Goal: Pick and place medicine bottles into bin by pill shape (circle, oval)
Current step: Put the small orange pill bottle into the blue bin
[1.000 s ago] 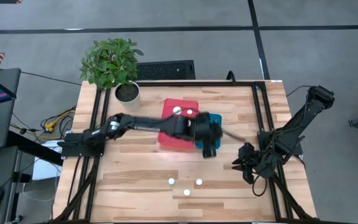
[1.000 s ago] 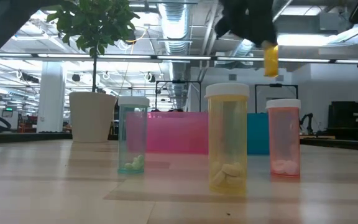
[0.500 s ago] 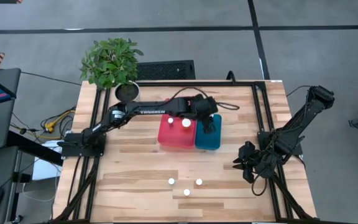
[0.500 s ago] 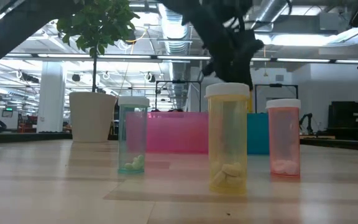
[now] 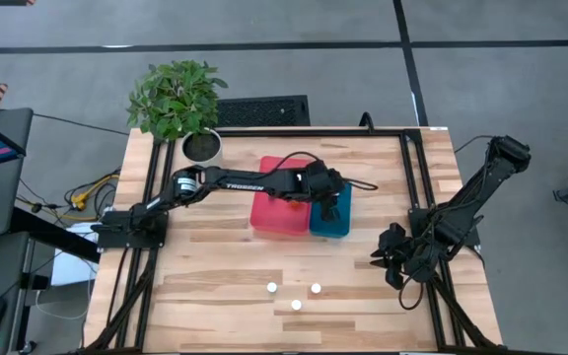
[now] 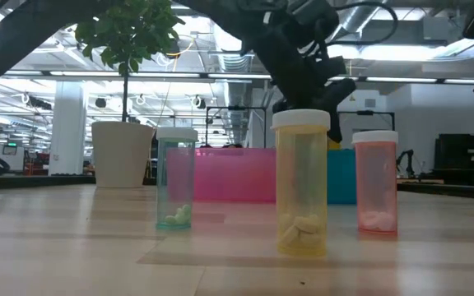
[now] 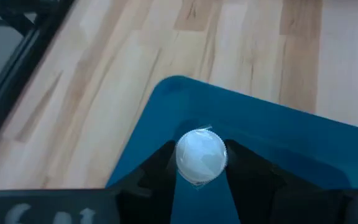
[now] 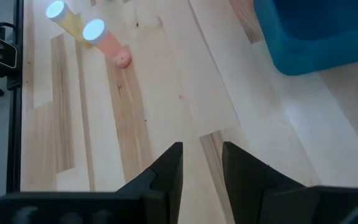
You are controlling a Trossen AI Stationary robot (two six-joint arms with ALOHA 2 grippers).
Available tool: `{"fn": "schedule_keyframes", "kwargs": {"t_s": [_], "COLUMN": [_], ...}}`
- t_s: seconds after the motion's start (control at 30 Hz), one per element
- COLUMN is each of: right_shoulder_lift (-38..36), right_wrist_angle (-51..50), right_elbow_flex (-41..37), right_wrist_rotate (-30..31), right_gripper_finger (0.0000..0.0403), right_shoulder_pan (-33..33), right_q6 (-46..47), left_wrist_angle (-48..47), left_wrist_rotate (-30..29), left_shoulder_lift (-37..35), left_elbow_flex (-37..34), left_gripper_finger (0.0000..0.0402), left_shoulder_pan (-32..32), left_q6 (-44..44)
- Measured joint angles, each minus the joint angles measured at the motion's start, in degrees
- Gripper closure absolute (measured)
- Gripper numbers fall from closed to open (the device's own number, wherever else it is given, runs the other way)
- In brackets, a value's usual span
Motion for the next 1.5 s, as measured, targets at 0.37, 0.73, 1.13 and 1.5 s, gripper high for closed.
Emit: {"fn": "schedule_keyframes", "kwargs": {"t_s": [0.37, 0.73, 1.13, 1.5], "right_shoulder_lift": [0.0, 0.0, 0.0, 0.0], "right_wrist_angle": [-0.3, -0.3, -0.7, -1.3], "right_elbow_flex": [0.0, 0.0, 0.0, 0.0], "right_wrist_rotate": [0.0, 0.0, 0.0, 0.0], "right_gripper_finger": [0.0282, 0.0282, 0.0282, 0.0282], "right_shoulder_pan": [0.0, 0.0, 0.0, 0.0], "right_q6": [0.0, 0.0, 0.4, 0.4], "left_wrist_angle": [-0.5, -0.8, -0.8, -0.8], "left_wrist_rotate": [0.2, 0.8, 0.6, 0.5], "left_shoulder_lift": [0.0, 0.0, 2.0, 2.1], "left_elbow_flex": [-3.3, -3.2, -3.0, -3.0], "left_gripper_finger": [0.0285, 0.0285, 0.0284, 0.0258], "left_shoulder_pan": [0.6, 2.3, 1.3, 1.0], "left_q6": [1.8, 2.8, 1.9, 1.2]}}
